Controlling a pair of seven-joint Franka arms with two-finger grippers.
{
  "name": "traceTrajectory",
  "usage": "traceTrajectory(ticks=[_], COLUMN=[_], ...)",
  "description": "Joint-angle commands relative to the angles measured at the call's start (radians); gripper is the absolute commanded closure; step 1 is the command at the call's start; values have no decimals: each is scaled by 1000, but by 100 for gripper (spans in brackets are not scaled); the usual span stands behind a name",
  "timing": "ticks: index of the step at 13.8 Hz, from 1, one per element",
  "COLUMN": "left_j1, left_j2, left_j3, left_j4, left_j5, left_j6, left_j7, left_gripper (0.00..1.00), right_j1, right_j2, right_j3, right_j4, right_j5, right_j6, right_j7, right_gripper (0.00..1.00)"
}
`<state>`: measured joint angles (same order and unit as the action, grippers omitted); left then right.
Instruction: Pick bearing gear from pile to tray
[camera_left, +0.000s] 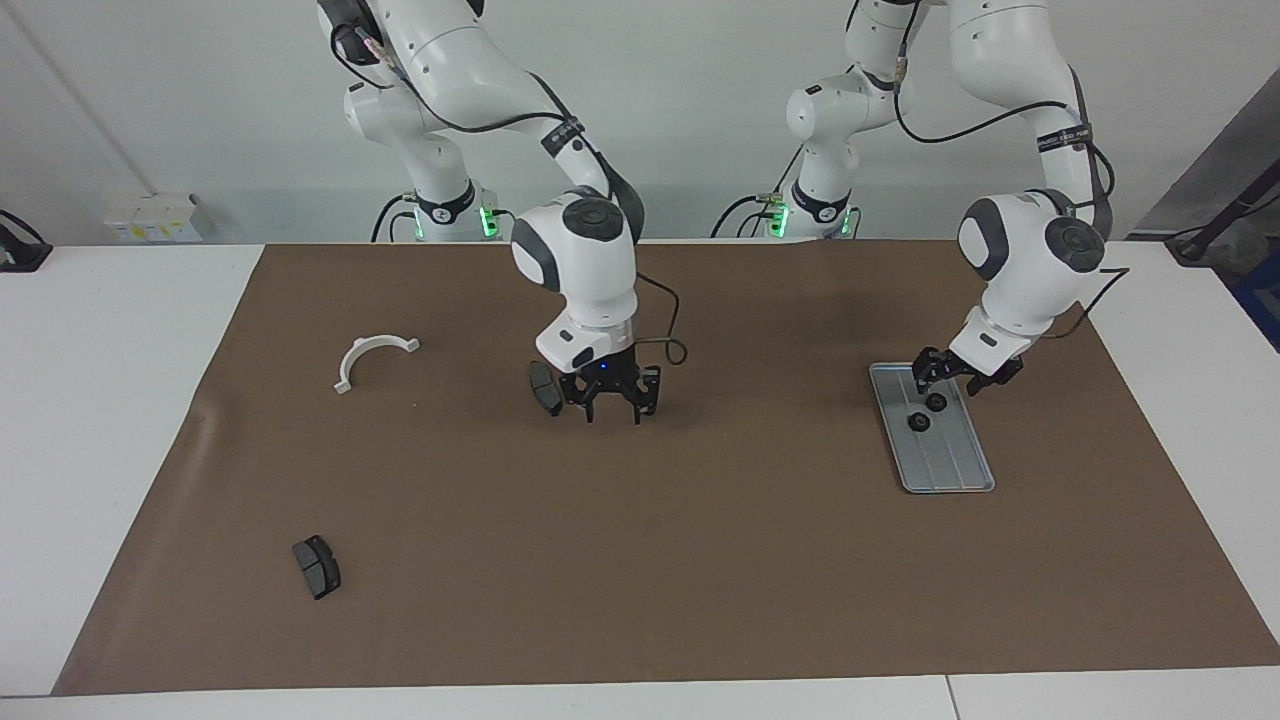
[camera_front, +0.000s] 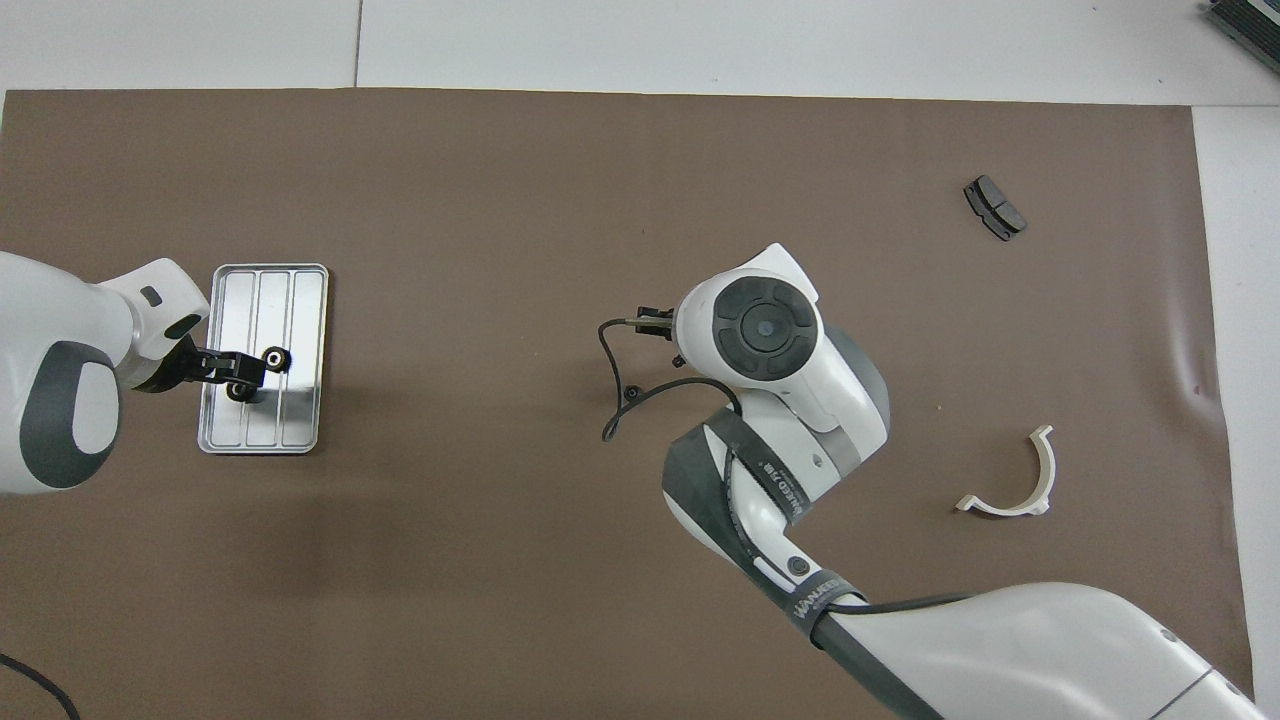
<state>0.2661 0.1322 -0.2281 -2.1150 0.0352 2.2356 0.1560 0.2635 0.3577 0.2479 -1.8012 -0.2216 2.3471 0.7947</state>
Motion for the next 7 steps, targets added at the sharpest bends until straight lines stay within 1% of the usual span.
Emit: traceTrajectory(ticks=[1,5,7], left_j1=[-106,-327,-430], left_j2=[-17,-14,-13], left_j3=[0,1,1], left_j4=[42,82,93], left_j5=[-18,-17,-17], left_j6=[-4,5,4], left_j7=[-135,-486,-637], left_gripper=[14,14,14], right_j1=[-76,-139,-177], right_j2=[-91,-178,-244], right_j3=[11,13,11], right_j4=[-62,-66,-63], right_j5=[-15,10,89], right_j6=[-6,-72,-147], right_j7=[-23,-107,-202], right_gripper=[0,0,0])
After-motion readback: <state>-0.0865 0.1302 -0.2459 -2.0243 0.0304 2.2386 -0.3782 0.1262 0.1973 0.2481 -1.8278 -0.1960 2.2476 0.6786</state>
